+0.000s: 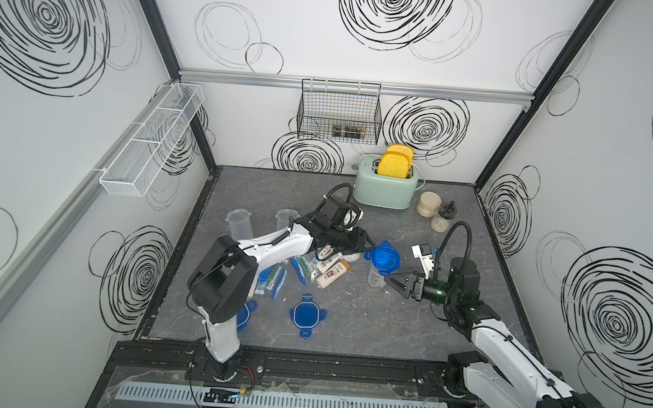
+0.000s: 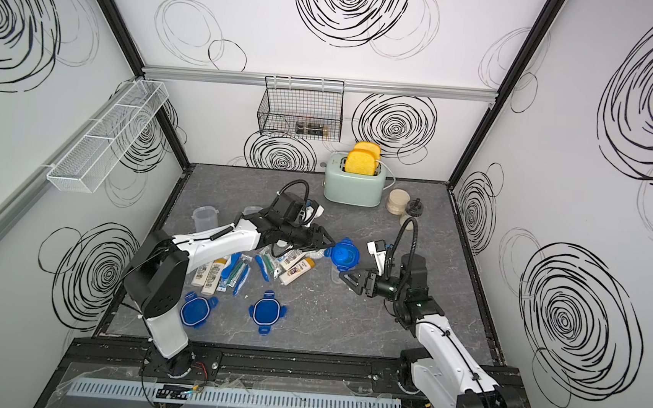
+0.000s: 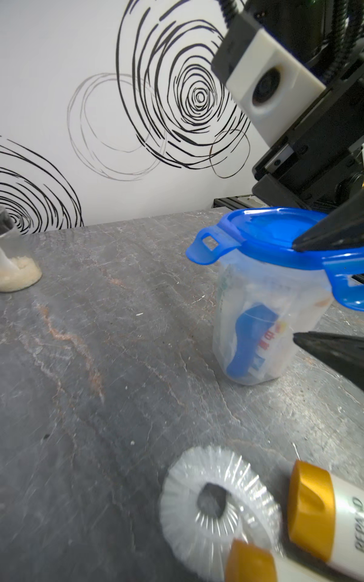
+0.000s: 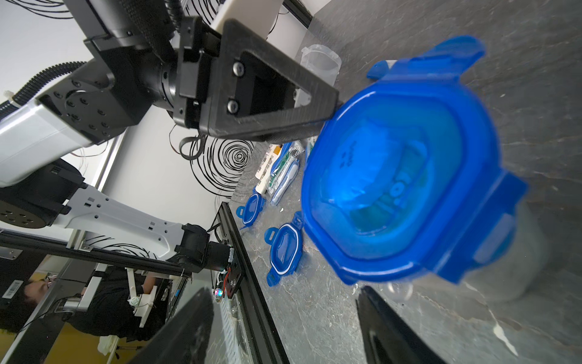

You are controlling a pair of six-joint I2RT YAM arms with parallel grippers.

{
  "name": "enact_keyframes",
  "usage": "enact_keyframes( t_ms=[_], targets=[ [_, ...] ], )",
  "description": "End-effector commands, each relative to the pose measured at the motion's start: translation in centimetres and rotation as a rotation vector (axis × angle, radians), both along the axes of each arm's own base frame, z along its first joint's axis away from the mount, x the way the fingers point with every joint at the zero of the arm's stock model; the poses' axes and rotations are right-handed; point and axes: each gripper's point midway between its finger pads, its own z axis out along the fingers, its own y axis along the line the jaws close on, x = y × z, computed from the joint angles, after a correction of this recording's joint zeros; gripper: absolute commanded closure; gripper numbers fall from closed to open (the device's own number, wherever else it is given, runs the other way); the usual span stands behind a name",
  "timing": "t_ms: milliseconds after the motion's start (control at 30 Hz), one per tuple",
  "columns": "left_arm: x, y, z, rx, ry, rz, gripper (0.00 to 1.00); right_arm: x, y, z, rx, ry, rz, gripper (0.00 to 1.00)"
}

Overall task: Take out toiletry kits
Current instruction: Adjust the container at the center of the board, then unfasten the latch on the container.

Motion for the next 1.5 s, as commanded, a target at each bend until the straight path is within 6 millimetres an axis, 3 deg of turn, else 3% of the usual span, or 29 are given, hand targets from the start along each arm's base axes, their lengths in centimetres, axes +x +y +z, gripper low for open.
enact_keyframes(
  t_ms=[0,233,367,467,867,1467],
  targets=[
    [0.0,0.0,4.3,-0.053,-0.108,-0.009,0.55,-0.4,0.0,0.2,0.000,-0.017,0.018,0.23],
    [-4.1,-4.4,7.8,-0.196,-0.141,-0.170,0.61,-0.5,-1.0,-1.0,-0.035,-0.005,-0.035,0.25],
    [-4.9,-7.1,6.7,-0.238,-0.079,-0.238,0.64,-0.9,-1.2,-1.2,-0.029,-0.021,-0.046,0.29],
    [-4.5,-7.8,5.2,-0.255,-0.027,-0.242,0.67,-1.0,-1.3,-1.4,-0.030,-0.034,-0.056,0.30],
    [-3.3,-6.7,0.7,-0.260,0.058,-0.185,0.70,-1.0,-1.1,-1.4,-0.013,-0.048,-0.044,0.33],
    [-3.4,-6.1,-2.6,-0.183,0.154,-0.136,0.72,0.0,0.8,-0.1,0.031,-0.135,-0.021,0.34]
  ],
)
